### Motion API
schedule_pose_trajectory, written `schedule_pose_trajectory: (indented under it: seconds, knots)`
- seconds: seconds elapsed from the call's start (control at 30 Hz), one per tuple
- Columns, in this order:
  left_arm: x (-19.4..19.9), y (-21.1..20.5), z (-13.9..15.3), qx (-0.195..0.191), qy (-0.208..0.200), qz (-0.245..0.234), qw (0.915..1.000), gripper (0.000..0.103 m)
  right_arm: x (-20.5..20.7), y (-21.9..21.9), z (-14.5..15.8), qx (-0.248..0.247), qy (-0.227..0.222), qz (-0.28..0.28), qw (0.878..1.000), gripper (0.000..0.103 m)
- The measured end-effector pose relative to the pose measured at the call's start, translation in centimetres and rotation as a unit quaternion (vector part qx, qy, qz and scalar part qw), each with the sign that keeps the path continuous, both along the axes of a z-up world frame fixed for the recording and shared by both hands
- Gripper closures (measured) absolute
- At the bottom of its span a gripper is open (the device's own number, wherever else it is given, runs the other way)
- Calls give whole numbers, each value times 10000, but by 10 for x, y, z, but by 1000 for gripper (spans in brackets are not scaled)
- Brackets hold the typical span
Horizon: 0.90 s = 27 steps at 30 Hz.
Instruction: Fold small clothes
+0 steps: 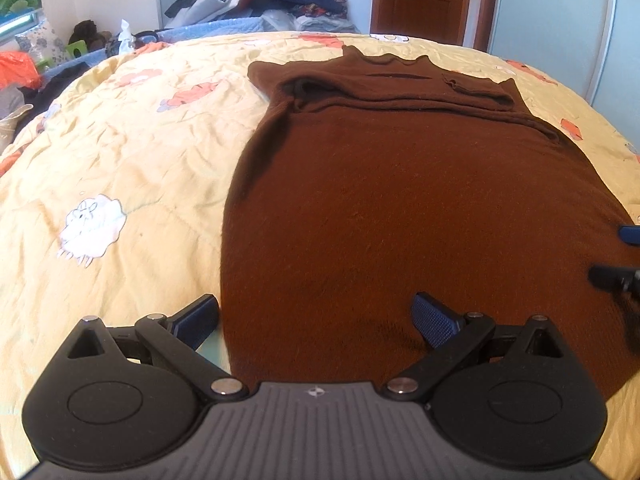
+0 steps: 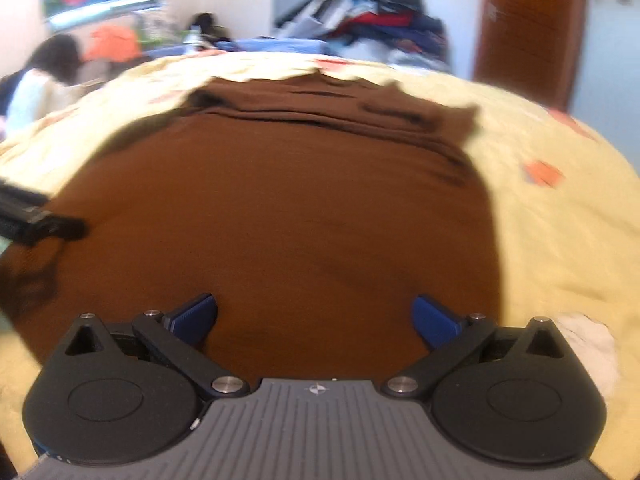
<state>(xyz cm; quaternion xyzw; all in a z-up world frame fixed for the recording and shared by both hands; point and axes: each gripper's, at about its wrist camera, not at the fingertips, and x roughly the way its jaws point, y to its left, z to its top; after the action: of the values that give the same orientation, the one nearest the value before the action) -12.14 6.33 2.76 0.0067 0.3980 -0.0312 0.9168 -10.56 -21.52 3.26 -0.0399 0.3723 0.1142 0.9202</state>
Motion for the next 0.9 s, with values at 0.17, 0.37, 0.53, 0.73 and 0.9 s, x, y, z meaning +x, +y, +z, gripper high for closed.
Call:
schedule_pose_trajectory:
  seconds: [0.17,0.37,0.53,0.73,0.9]
  knots:
    - [-8,-1,0,22,-12,6,10000,0,-23,31,13,220,32,450,9987,0]
    - [-30,29,4,-171,43,62,9998,0,-47,20,-3,35,-75,665,9978,0]
    - [-46,98,18,-1592,222,643,9849,0,-60,-48,36,895,164,-249,9955,0]
    - [-22,132,-3,-4076,1193,338,9047,1,-47,-105,21,2190,1053,-717,9674,5]
    - [-12,104,2,-3626,1281,-108,9230,19,-39,-98,16,2539,1349,-356,9571,17]
